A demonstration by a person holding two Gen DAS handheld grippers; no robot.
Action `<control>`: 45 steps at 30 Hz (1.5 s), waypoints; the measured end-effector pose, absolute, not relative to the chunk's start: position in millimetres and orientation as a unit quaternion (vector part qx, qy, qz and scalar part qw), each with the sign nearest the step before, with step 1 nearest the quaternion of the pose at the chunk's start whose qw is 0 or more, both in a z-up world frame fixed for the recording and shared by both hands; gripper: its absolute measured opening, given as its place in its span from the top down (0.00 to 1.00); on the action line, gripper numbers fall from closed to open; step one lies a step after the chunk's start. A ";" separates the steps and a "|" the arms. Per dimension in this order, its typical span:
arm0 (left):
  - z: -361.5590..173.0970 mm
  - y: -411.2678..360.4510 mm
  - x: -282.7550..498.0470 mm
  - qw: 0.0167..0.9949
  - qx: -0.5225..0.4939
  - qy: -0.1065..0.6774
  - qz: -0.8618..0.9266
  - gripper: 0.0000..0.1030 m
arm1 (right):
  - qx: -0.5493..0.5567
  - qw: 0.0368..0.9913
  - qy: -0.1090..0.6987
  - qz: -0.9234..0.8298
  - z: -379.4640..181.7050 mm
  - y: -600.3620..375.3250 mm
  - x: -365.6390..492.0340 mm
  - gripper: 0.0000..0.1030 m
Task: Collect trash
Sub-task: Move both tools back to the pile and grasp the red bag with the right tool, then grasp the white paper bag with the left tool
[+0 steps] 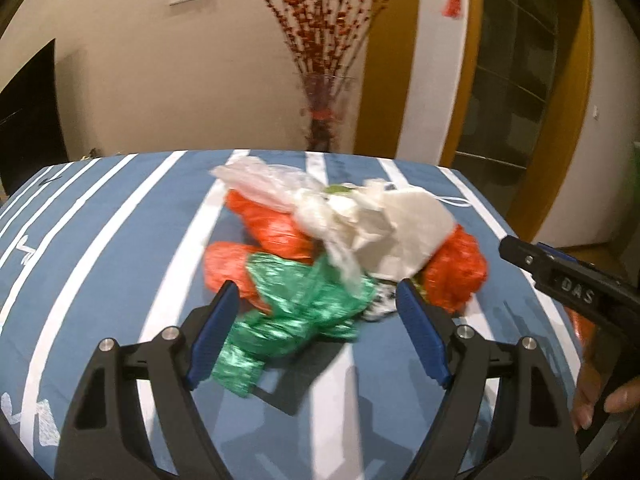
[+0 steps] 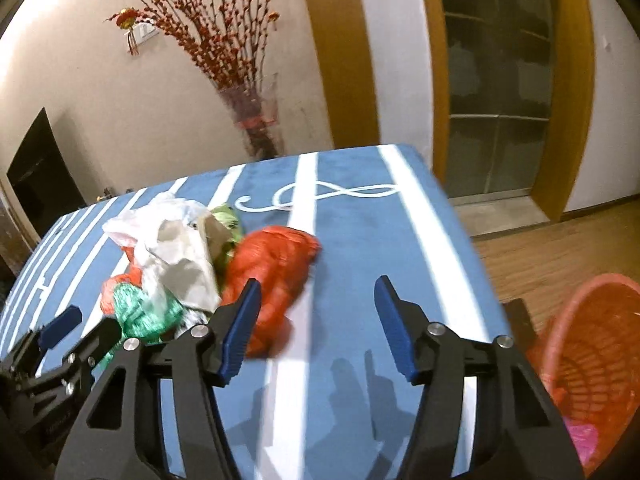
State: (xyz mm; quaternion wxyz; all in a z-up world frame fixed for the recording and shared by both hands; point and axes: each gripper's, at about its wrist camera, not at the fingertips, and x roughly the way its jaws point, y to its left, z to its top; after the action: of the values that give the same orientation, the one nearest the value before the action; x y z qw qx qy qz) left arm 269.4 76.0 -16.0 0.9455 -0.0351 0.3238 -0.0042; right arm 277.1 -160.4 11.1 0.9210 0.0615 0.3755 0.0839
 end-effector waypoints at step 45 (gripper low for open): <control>-21.6 24.8 357.8 0.928 -0.040 0.369 -0.028 0.78 | 0.066 0.911 0.404 0.043 -12.5 -210.9 267.5 0.73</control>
State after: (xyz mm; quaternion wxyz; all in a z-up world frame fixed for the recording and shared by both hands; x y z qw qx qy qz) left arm 357.8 24.8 -21.6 0.9282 -0.0399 0.3688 -0.0277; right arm 267.5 -210.9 -12.5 0.9114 0.0656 0.4039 0.0434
